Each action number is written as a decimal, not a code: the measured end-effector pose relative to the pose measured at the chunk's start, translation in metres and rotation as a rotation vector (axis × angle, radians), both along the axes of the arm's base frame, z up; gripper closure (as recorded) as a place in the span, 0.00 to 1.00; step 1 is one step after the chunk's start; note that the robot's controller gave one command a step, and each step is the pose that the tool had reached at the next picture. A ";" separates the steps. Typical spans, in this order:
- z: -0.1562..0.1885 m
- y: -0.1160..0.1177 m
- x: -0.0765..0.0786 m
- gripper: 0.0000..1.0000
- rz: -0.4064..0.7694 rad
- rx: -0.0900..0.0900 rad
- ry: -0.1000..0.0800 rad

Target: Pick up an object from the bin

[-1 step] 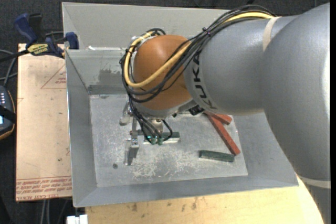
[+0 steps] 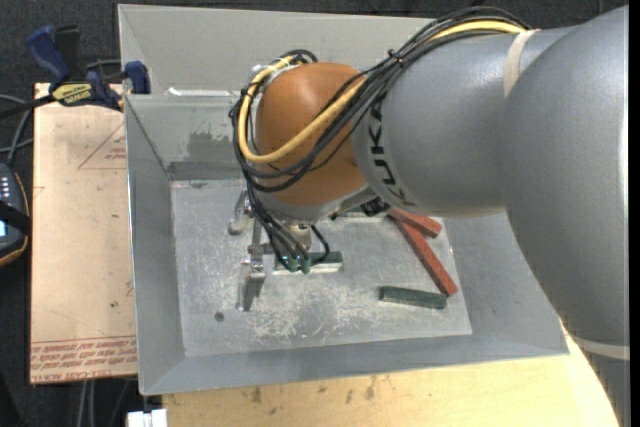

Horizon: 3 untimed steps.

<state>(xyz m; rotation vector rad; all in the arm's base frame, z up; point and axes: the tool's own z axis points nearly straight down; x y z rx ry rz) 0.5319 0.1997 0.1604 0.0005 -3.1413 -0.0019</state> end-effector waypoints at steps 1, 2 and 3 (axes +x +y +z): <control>0.004 -0.044 0.033 0.00 0.078 0.002 -0.002; -0.042 -0.057 0.032 0.00 0.139 -0.001 -0.009; -0.081 -0.103 0.071 1.00 0.210 0.005 -0.025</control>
Offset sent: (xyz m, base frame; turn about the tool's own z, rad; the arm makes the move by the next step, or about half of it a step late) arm 0.0199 -0.0560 -0.0904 -0.1942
